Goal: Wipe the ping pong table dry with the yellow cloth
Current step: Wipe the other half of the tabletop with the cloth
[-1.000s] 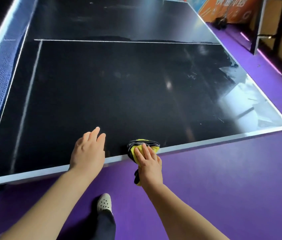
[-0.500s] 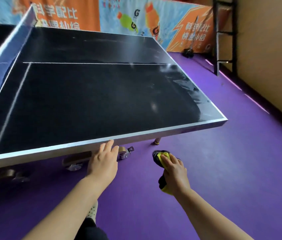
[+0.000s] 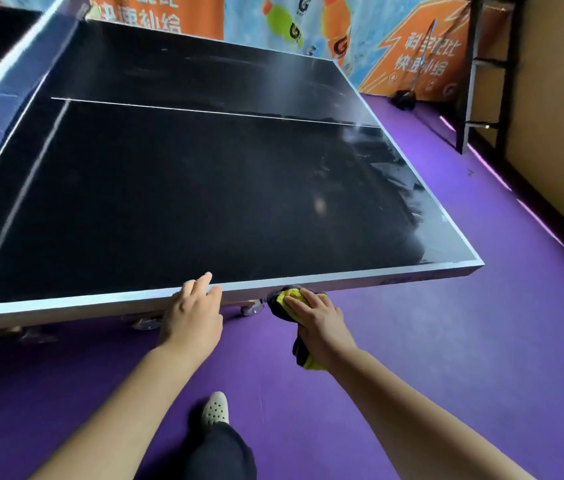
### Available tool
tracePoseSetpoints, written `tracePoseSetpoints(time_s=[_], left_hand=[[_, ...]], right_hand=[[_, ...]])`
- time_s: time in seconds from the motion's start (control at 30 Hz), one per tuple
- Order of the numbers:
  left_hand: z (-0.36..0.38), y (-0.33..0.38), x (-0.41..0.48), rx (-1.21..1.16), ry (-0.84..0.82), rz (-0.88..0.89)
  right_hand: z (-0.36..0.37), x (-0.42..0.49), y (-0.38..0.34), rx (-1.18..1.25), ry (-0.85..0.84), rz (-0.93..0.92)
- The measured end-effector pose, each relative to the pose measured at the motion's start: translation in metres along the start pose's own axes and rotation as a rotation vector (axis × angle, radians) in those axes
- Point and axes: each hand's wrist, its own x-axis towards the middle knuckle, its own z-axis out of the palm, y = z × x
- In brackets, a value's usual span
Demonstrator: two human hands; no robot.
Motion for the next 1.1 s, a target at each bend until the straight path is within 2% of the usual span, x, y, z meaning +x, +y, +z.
tracePoseSetpoints(time_s=[0.27,0.43,0.6,0.8,1.0,1.1], left_hand=[[0.014,-0.028,0.099,0.056,-0.09,-0.037],[0.01,-0.036,0.158,0.136,-0.113,-0.022],[0.015,-0.021,0.206,0.146,-0.178,-0.011],[0.026,0.021,0.264,0.108,-0.203,0.015],[0.031,0.071,0.336,0.153,-0.207,-0.03],[0.036,0.103,0.384,0.144,-0.238,-0.067]], right_hand=[[0.028,0.148,-0.014,-0.085,-0.114,-0.247],[0.061,0.18,0.008,-0.048,-0.267,-0.332],[0.069,0.212,0.038,0.109,-0.217,-0.25],[0.062,0.257,0.071,0.135,-0.089,-0.171],[0.038,0.357,0.158,0.069,-0.081,-0.298],[0.026,0.411,0.202,0.092,-0.066,-0.294]])
